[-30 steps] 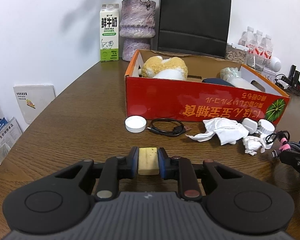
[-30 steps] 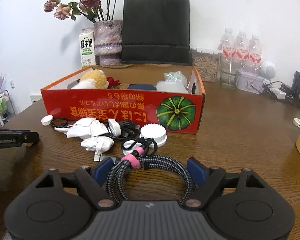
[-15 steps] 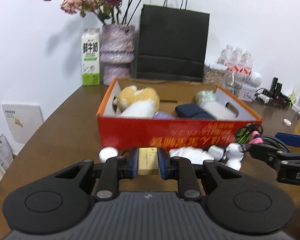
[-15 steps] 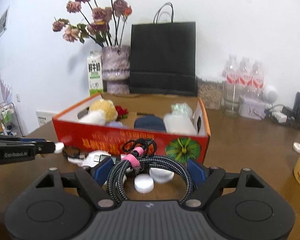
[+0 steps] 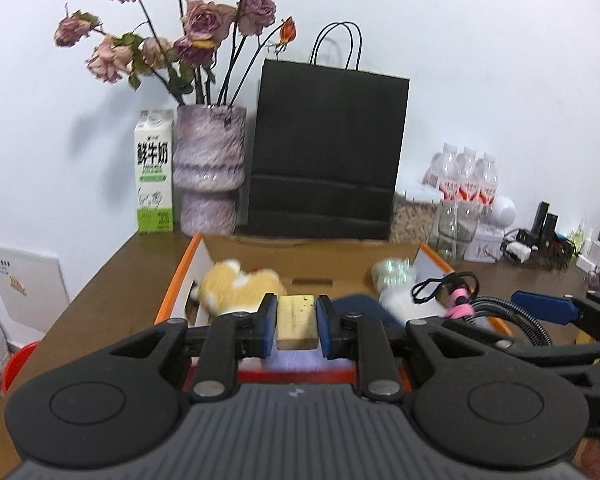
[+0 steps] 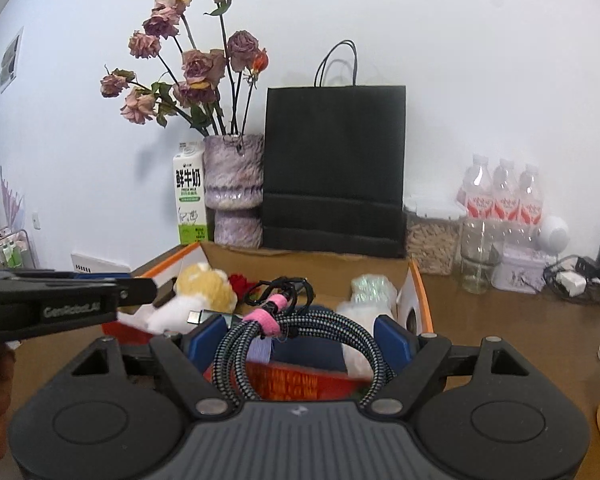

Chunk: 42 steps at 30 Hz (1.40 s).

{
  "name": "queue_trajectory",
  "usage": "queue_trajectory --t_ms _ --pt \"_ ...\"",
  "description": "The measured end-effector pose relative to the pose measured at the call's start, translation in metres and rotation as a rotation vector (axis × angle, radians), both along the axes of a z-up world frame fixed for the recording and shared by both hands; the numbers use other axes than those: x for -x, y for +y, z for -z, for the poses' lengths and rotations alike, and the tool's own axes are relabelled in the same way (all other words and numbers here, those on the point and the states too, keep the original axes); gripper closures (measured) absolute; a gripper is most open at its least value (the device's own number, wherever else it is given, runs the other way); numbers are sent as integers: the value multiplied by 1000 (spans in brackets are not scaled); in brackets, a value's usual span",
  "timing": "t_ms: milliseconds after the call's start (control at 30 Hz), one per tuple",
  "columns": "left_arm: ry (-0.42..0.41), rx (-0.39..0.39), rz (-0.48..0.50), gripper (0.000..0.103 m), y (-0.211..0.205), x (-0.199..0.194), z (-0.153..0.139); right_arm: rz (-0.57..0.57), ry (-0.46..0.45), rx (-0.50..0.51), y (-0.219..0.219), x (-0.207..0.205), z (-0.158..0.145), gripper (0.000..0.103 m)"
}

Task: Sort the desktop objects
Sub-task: 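Carry the wooden block and braided cable into the cardboard box and open both grippers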

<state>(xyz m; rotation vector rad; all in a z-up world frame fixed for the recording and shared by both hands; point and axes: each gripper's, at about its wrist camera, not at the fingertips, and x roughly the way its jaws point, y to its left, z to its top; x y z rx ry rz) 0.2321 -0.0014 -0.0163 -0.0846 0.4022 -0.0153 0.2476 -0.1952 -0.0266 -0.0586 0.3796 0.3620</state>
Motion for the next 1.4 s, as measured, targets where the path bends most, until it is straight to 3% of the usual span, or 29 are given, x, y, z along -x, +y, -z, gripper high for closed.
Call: queue_trajectory --t_ms 200,700,1167,1200,1233,1267,1300,1333,1400 --pt "1 29 -9 82 0 -33 -2 11 0 -12 11 -33 -5 23" --pt "46 -5 21 82 -1 -124 13 5 34 48 35 -125 13 23" --pt "94 -64 16 79 -2 -148 27 -8 111 81 36 -160 28 22" --pt "85 -80 6 69 -3 -146 26 -6 113 81 36 -159 28 22" --pt "74 -91 -2 45 -4 -144 25 -3 109 80 36 -159 28 18" --pt "58 -97 -12 33 -4 -142 22 8 106 82 35 -157 27 9" --pt "40 -101 -32 9 -3 -139 19 17 100 80 34 -157 25 5" --pt "17 -105 -40 0 -2 -137 16 32 94 79 33 -155 24 0" --pt "-14 -111 -46 0 -2 -133 13 37 92 64 30 -154 22 0"
